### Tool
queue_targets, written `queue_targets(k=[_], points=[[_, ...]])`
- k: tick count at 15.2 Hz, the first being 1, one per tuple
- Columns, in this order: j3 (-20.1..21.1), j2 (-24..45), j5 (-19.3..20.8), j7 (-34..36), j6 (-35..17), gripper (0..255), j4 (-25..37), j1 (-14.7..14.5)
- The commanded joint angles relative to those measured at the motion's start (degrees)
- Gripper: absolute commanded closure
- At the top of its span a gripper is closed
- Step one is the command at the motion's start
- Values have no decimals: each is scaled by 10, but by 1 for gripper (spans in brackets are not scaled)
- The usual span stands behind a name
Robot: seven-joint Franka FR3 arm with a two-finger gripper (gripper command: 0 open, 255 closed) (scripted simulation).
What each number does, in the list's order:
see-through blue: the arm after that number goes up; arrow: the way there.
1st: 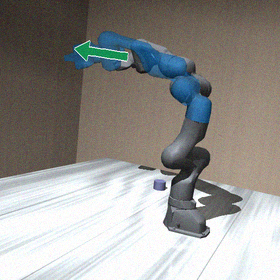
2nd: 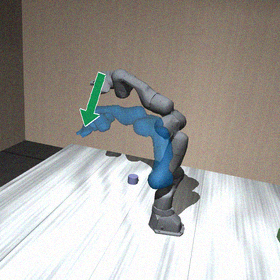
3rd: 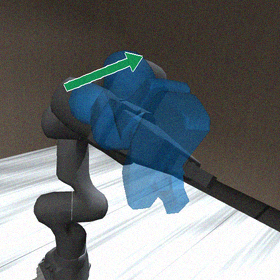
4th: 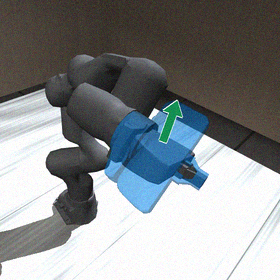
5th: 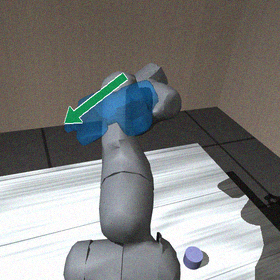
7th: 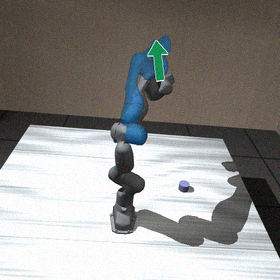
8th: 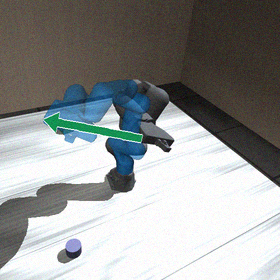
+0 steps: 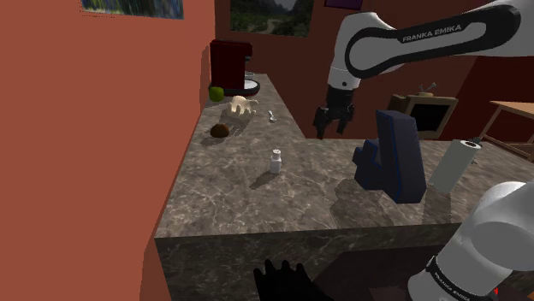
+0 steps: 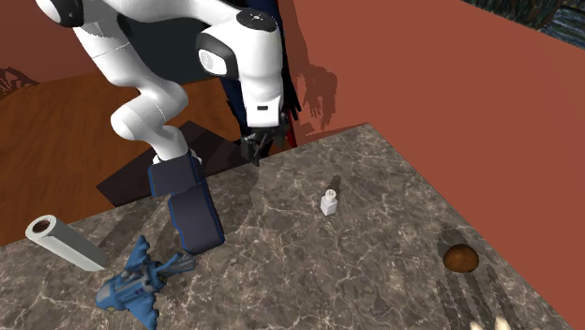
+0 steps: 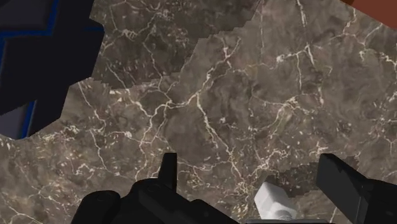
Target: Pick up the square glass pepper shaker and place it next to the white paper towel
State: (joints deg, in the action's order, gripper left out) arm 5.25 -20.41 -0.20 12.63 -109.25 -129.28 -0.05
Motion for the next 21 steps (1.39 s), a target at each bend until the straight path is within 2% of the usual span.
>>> queue_targets(k=[1, 8, 15, 21], points=[[4, 44, -4, 14, -18, 0, 20, 0], [21, 203, -13, 69, -58, 0, 119, -6], [26, 366, -17, 117, -68, 0, 255, -19], [26, 383, -16, 118, -103, 0, 237, -21]])
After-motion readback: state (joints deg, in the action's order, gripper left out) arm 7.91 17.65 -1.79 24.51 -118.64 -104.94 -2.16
